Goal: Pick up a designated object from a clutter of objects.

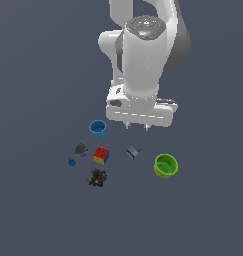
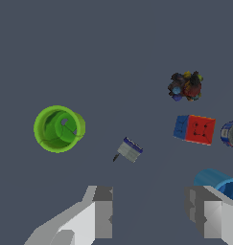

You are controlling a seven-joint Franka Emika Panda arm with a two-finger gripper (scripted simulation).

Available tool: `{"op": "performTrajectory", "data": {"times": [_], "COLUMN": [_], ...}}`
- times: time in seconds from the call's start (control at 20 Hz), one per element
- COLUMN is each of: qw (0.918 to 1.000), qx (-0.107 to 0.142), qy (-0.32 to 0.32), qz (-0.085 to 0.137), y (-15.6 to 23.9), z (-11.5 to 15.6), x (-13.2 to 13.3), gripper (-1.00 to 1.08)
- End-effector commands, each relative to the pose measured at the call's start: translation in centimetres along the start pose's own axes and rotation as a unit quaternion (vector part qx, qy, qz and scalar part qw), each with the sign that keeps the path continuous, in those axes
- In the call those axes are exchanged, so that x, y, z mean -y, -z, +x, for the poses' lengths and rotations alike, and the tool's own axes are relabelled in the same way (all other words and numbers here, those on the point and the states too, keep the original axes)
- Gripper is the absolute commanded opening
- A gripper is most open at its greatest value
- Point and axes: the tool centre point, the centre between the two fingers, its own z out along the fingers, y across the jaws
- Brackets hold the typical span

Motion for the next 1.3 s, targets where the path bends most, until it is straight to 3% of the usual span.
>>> {"op": "performTrajectory", "data": {"times": [0.0,0.55,1.25], "qw": [0.9996,0.9882,0.9563], "qx": [0.0,-0.001,-0.013], "qy": [-0.028,-0.153,-0.292], "qz": [0.002,0.006,0.001], "y": [-1.3,-7.1,-13.8], "z": [0.2,0.7,0.4], "x": [1.1,5.5,9.9], "gripper": [0.28,0.28,0.28]}}
